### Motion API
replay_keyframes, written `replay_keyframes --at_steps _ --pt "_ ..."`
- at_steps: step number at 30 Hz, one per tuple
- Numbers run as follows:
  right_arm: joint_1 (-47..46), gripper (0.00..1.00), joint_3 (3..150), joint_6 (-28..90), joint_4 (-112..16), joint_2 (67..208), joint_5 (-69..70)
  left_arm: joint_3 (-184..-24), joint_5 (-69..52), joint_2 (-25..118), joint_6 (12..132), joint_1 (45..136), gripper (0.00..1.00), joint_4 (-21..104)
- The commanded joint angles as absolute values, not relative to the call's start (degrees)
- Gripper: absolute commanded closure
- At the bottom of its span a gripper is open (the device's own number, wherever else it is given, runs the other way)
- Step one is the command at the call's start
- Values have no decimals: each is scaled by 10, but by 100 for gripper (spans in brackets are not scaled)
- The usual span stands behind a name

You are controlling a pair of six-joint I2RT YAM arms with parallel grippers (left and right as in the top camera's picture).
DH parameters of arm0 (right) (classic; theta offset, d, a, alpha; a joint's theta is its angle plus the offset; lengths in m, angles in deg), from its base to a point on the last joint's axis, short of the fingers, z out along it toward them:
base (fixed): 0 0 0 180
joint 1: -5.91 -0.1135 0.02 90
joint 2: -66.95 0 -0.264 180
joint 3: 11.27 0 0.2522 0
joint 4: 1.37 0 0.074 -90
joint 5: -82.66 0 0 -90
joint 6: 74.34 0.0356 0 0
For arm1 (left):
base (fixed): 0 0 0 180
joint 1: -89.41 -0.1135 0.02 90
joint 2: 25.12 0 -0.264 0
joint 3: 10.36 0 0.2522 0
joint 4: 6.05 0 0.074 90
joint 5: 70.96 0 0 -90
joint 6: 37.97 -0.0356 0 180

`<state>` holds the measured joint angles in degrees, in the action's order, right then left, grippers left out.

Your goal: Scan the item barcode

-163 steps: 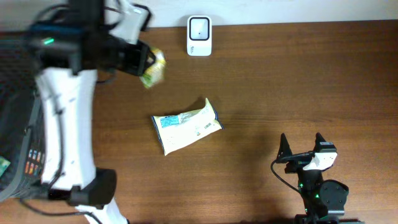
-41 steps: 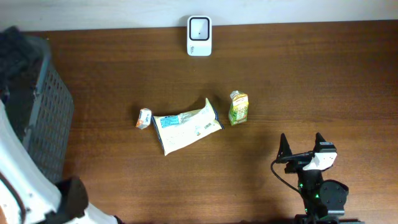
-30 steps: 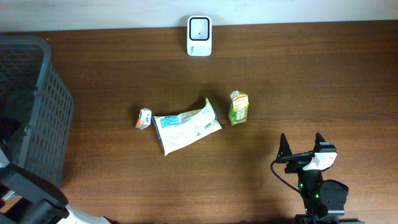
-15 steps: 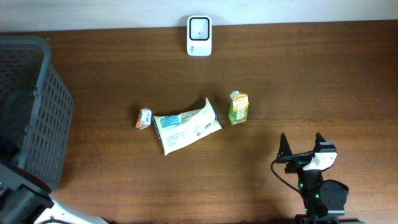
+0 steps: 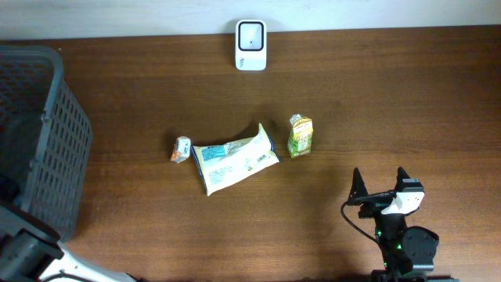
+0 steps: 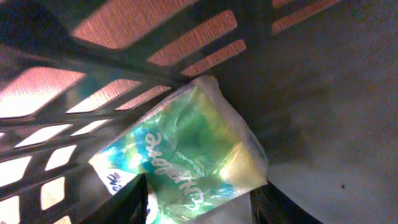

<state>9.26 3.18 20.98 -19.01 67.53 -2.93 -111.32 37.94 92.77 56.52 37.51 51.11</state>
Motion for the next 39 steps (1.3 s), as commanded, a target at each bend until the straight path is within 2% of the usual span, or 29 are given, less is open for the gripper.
replay_keyframes --at_steps 1,3,4,5,7,12,13,14,16,18,19,20,21,22,23,25,26,30,33,34,35,36,37,39 --pt "96 1 28 206 -191 671 -31 -1111 379 967 562 368 59 511" --pt "96 1 28 205 -191 671 -31 -1112 379 968 562 368 89 517" --pt "96 1 28 206 -191 671 -31 -1112 379 967 562 368 97 521" --pt "96 1 28 206 -191 671 -31 -1112 379 967 562 368 100 524" --pt "96 1 28 205 -191 671 -31 -1124 361 963 562 369 100 545" --pt "96 1 28 205 -191 671 -31 -1212 137 887 581 369 100 584" --pt "96 1 28 205 -191 671 -31 -1229 87 860 601 369 100 584" --pt "96 1 28 205 -191 671 -31 -1265 -28 814 629 369 100 583" --pt "96 1 28 205 -191 671 -31 -1301 -173 756 688 379 100 569" --pt "96 1 28 206 -191 671 -31 -1306 -269 686 705 432 100 545" --pt "96 1 28 206 -191 671 -31 -1306 -272 663 704 466 100 554" --pt "96 1 28 205 -191 671 -31 -1306 -255 639 676 537 100 575" --pt "96 1 28 205 -191 671 -31 -1306 -201 632 653 603 100 601" --pt "96 1 28 206 -191 671 -31 -1304 -127 633 647 662 100 632" --pt "96 1 28 205 -191 671 -31 -1290 -10 642 639 754 100 667" --pt "96 1 28 206 -191 671 -31 -1231 140 688 639 913 100 687" --pt "96 1 28 205 -191 671 -31 -1208 172 713 639 959 100 684" --pt "96 1 28 205 -191 671 -31 -1168 245 837 639 1048 100 690" --pt "96 1 28 205 -191 671 -31 -1168 270 896 639 1053 100 705" --pt "96 1 28 206 -191 671 -31 -1168 268 911 639 1053 94 708" --pt "96 1 28 206 -191 671 -31 -1168 267 921 639 1054 79 712" --pt "96 1 28 205 -191 671 -31 -1168 258 924 639 1056 48 713" --pt "96 1 28 205 -191 671 -31 -1168 257 924 639 1056 32 713" --pt "96 1 28 205 -191 671 -31 -1182 257 921 639 1056 18 724"
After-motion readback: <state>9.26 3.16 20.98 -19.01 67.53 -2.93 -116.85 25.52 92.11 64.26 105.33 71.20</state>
